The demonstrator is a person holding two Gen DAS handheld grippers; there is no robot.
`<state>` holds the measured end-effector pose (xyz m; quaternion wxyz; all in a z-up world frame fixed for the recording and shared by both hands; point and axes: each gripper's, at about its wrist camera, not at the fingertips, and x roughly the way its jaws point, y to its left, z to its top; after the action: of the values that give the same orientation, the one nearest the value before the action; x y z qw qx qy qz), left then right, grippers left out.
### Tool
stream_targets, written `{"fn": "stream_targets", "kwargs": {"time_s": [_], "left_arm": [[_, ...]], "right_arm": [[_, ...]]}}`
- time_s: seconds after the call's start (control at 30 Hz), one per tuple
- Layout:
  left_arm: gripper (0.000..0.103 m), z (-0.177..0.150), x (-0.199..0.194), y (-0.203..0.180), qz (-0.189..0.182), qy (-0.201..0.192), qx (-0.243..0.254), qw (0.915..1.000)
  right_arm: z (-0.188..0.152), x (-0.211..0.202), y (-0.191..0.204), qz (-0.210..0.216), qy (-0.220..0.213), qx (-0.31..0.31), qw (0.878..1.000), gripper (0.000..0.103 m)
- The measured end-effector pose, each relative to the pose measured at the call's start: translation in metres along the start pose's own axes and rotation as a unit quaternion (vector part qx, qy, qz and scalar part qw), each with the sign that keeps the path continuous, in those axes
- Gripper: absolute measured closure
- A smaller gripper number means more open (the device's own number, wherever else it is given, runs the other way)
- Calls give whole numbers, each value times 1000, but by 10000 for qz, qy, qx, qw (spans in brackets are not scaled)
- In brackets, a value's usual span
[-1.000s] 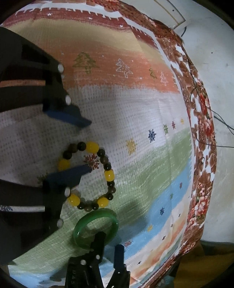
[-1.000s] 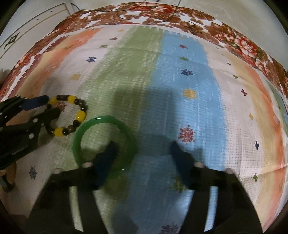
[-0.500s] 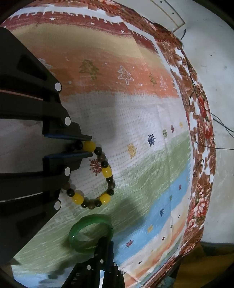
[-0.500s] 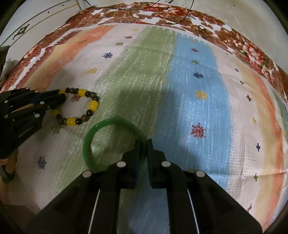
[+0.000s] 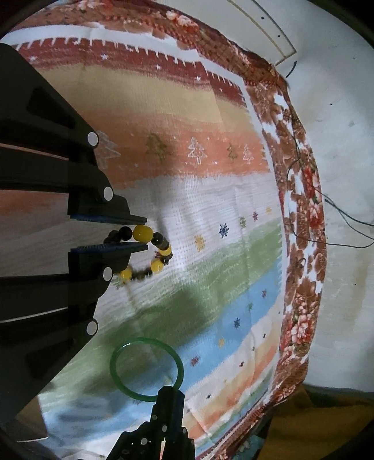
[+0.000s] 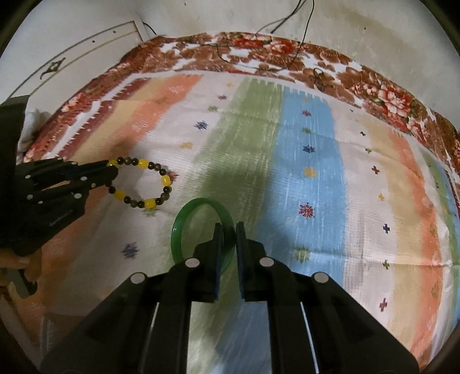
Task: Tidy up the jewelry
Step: 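Lift and carry the bangle and bracelet in both tools over the tin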
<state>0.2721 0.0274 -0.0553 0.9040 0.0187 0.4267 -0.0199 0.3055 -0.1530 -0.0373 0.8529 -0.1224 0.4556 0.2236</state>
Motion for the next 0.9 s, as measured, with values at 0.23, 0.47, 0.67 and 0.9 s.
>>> {"fn": "stream_targets", "kwargs": {"time_s": [0.23,0.47,0.67,0.9], "left_arm": [[92,-10,-32,0,7,-139,-46,9999],[92,-22,-63,-12,-75,-299,-16,9995],[92,-28,-93,-22,-163,-492,-1,9987],[92,-40,-122,-32,-278,-694,34,9972]], "right_arm": [[-12,-38,8,-18,-250,-1,9997,93],[-21,-72,15,-48,-525,-47,9986,93],[-29,-93,21,-32,-688,-43,9976,93],[-39,-115,29,16,-842,-37,9964,93]]}}
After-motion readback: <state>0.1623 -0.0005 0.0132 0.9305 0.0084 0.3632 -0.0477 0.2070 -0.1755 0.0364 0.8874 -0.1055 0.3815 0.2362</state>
